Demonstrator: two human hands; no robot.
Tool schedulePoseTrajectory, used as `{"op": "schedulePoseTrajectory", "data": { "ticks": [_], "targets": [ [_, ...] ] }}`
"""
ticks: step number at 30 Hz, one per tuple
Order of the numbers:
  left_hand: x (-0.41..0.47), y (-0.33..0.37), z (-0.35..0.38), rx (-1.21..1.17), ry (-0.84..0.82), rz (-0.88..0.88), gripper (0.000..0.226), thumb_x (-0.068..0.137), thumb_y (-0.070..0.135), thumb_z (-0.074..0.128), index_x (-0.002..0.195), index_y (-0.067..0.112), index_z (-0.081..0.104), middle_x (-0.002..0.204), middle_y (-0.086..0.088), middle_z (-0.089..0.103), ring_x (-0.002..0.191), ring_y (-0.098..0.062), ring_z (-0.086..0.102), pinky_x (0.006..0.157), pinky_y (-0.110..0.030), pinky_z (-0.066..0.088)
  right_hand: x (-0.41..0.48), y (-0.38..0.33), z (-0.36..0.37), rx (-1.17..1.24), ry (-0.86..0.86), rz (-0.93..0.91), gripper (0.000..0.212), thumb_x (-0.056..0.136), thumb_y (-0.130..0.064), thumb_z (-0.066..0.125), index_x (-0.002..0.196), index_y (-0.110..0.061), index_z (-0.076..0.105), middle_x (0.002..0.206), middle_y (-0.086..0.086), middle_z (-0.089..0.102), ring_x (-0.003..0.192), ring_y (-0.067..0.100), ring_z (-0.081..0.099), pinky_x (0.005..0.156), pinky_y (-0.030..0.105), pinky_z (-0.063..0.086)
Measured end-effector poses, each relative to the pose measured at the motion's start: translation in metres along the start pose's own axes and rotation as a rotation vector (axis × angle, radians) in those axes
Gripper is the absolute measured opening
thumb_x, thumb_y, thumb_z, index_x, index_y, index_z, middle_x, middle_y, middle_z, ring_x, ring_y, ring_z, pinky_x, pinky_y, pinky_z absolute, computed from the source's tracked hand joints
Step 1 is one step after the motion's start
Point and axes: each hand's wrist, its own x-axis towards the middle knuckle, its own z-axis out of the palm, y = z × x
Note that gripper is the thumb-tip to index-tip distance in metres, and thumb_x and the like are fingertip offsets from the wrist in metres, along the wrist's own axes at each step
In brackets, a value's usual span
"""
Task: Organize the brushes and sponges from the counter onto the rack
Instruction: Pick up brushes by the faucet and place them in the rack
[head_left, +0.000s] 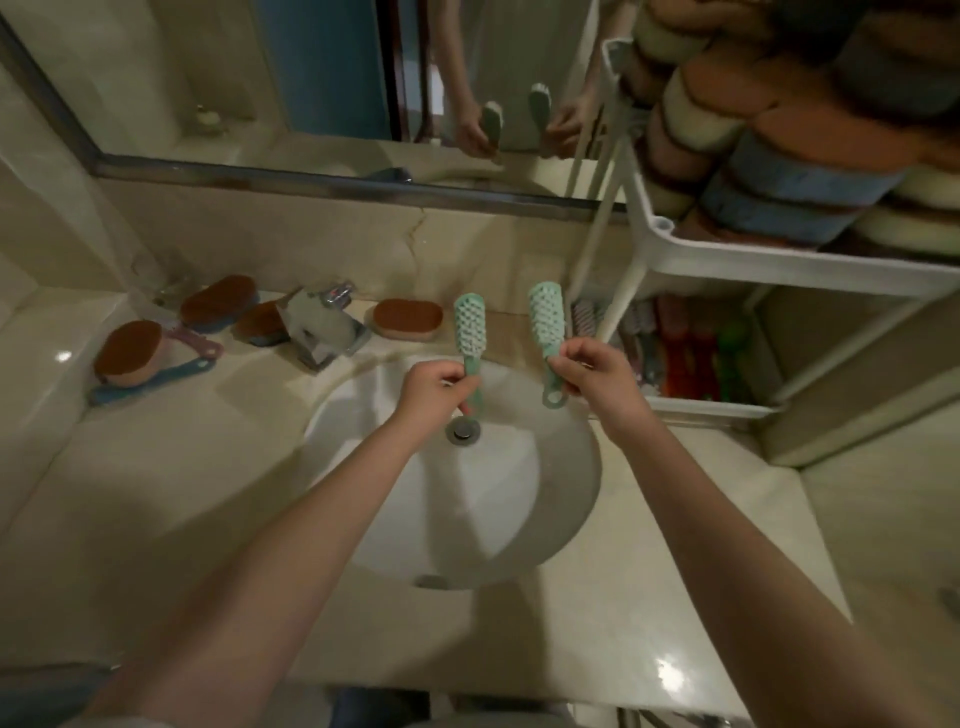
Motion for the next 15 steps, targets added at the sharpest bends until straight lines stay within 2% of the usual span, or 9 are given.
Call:
{"op": "schedulePoseTrajectory", "data": {
  "ticks": [3, 5, 9, 13, 15],
  "targets": [
    [0.003, 0.013, 0.033, -0.024, -0.033, -0.001, 0.010, 0.084, 0.007, 0.064, 0.075, 0.003, 0.067, 0.049, 0.006, 0.059, 0.038, 0.000, 0.054, 0.050, -0.013, 0.045, -0.012, 0.011, -0.035, 0.017, 0.058, 0.038, 0.026, 0.084, 0.007, 0.062, 0.067, -0.011, 0.054, 0.060, -0.001, 0.051, 0.045, -0.002, 0.045, 0.047, 0.011, 0.039],
    [0.004, 0.020, 0.052, -0.033, -0.054, -0.015, 0.008, 0.085, 0.006, 0.064, 0.083, 0.000, 0.067, 0.054, 0.002, 0.060, 0.039, 0.001, 0.056, 0.047, -0.011, 0.044, -0.017, 0.018, -0.057, 0.028, 0.110, 0.085, 0.026, 0.084, 0.008, 0.061, 0.067, -0.011, 0.055, 0.065, 0.002, 0.053, 0.048, -0.001, 0.048, 0.047, 0.011, 0.039],
    [0.005, 0.033, 0.075, -0.041, -0.078, -0.045, 0.006, 0.086, 0.008, 0.064, 0.083, 0.003, 0.065, 0.058, -0.004, 0.061, 0.041, 0.002, 0.058, 0.046, -0.014, 0.042, -0.016, 0.032, -0.089, 0.057, 0.200, 0.175, 0.023, 0.087, 0.004, 0.060, 0.072, -0.013, 0.057, 0.068, 0.001, 0.055, 0.051, 0.002, 0.050, 0.048, 0.012, 0.040],
    [0.009, 0.042, 0.083, -0.049, -0.073, -0.084, 0.005, 0.086, 0.007, 0.063, 0.088, 0.003, 0.065, 0.063, -0.005, 0.062, 0.043, 0.001, 0.060, 0.048, -0.013, 0.044, 0.012, 0.042, -0.103, 0.024, 0.308, 0.217, 0.014, 0.089, -0.003, 0.060, 0.079, -0.013, 0.059, 0.076, 0.005, 0.058, 0.064, 0.012, 0.051, 0.061, 0.022, 0.044],
    [0.011, 0.045, 0.084, -0.041, -0.066, -0.095, 0.005, 0.086, 0.007, 0.063, 0.090, 0.004, 0.064, 0.066, -0.006, 0.063, 0.043, 0.000, 0.060, 0.052, -0.018, 0.047, 0.035, 0.047, -0.106, -0.005, 0.367, 0.245, 0.013, 0.089, -0.006, 0.061, 0.079, -0.015, 0.061, 0.086, 0.009, 0.062, 0.068, 0.015, 0.054, 0.069, 0.029, 0.048]
  ]
}}
